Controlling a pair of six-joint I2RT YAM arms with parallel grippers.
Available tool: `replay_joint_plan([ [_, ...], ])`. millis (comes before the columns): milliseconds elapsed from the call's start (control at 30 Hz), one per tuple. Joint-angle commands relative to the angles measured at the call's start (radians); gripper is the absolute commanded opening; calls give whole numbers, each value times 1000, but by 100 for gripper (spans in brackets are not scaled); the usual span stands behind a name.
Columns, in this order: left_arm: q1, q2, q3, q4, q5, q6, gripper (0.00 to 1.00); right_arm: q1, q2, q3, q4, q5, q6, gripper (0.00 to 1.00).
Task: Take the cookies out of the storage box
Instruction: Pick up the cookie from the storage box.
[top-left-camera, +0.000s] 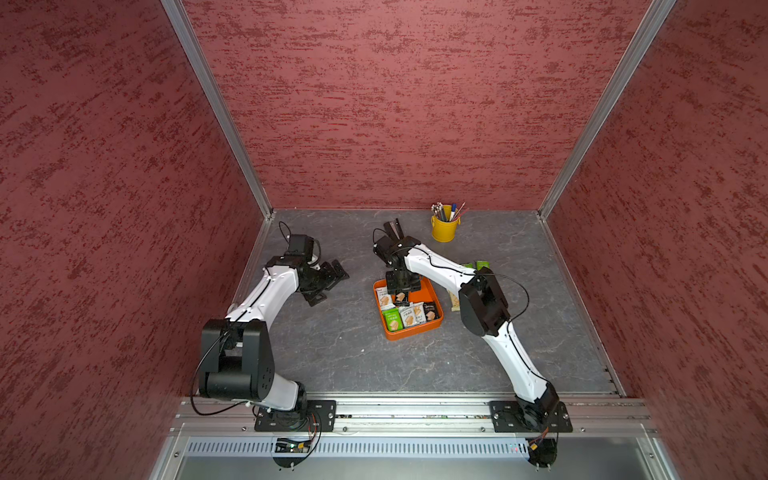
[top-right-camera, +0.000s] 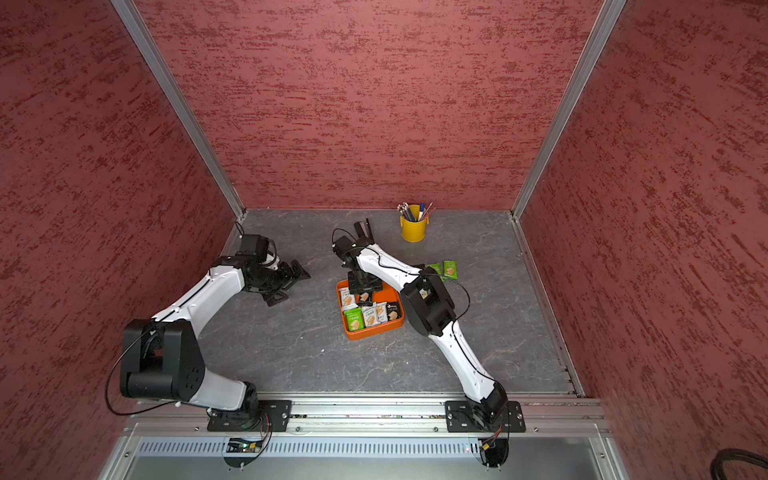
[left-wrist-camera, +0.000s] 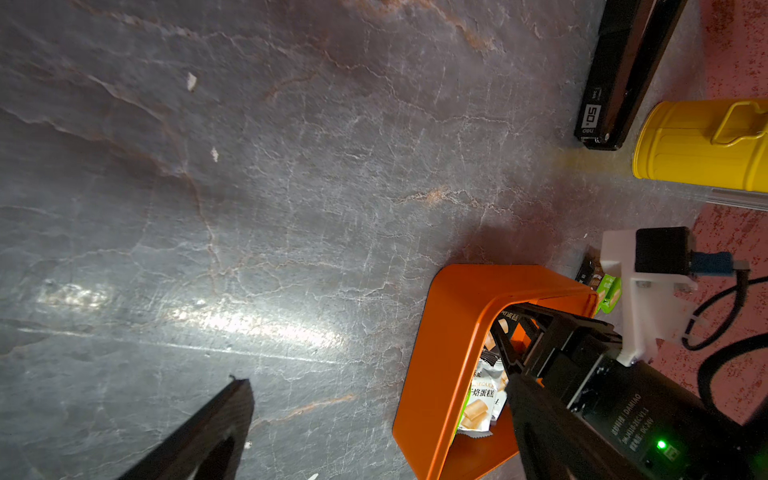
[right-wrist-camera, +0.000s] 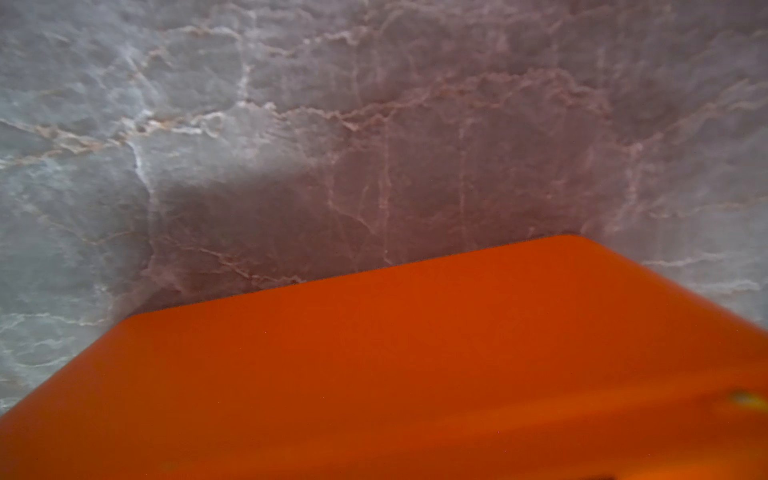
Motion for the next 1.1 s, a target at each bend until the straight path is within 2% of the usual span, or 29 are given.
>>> replay_joint_plan([
  [0, 8, -11, 4, 5, 11, 12, 100, 5, -4, 4, -15, 22, -8, 62],
  [267, 8, -9, 1, 6, 10, 4, 100, 7, 9, 9, -8, 8, -20, 59],
  [633, 8, -21, -6, 0, 4, -9, 100, 6, 32, 19, -13, 23, -35, 60],
  [833, 6, -35, -14, 1, 0, -19, 100, 6, 18, 19, -5, 36, -45, 46],
  [967, 6, -43, -24, 3, 0, -26, 100, 6, -12, 19, 2, 47, -60, 41],
  [1067, 4, -46, -31, 8, 0, -33, 100, 6, -28, 19, 3, 49, -68, 40],
])
